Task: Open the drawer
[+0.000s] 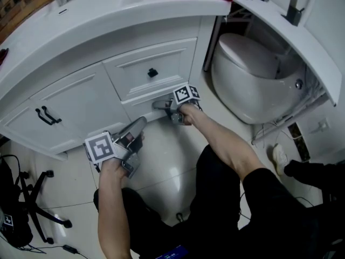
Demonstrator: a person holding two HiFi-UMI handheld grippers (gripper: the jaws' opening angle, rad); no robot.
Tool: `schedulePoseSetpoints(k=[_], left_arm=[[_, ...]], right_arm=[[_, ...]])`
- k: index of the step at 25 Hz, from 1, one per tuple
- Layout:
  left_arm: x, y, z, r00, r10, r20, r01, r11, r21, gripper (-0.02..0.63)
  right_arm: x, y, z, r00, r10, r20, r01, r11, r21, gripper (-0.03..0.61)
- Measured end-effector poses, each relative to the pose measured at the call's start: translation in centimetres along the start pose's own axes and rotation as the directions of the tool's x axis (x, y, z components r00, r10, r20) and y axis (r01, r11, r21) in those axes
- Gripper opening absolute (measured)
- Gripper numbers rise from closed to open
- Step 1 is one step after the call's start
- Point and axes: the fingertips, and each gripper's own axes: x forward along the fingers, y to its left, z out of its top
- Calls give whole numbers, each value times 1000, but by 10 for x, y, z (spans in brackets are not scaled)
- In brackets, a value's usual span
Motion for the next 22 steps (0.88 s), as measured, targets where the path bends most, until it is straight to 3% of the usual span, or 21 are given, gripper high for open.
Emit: schedulePoseSetpoints(k=[5,7,11,22], left_arm=[[0,4,4,1000,5,8,-5,1000,2,-9],[1,4,5,1000,1,9,-1,1000,0,-9],[1,6,6,1000,8,8,-8,1000,7,-9],[4,5,0,1000,-1,9,1,1000,-24,-9]], right_arm=[[-1,-2,0,999,53,-2,-53,997,63,207],[-1,0,1,997,73,-4,-72,993,88,170],[1,-1,0,996,85,-12,-83,991,104,172],[0,0,-4,998,45,-40,-43,998,38,167]])
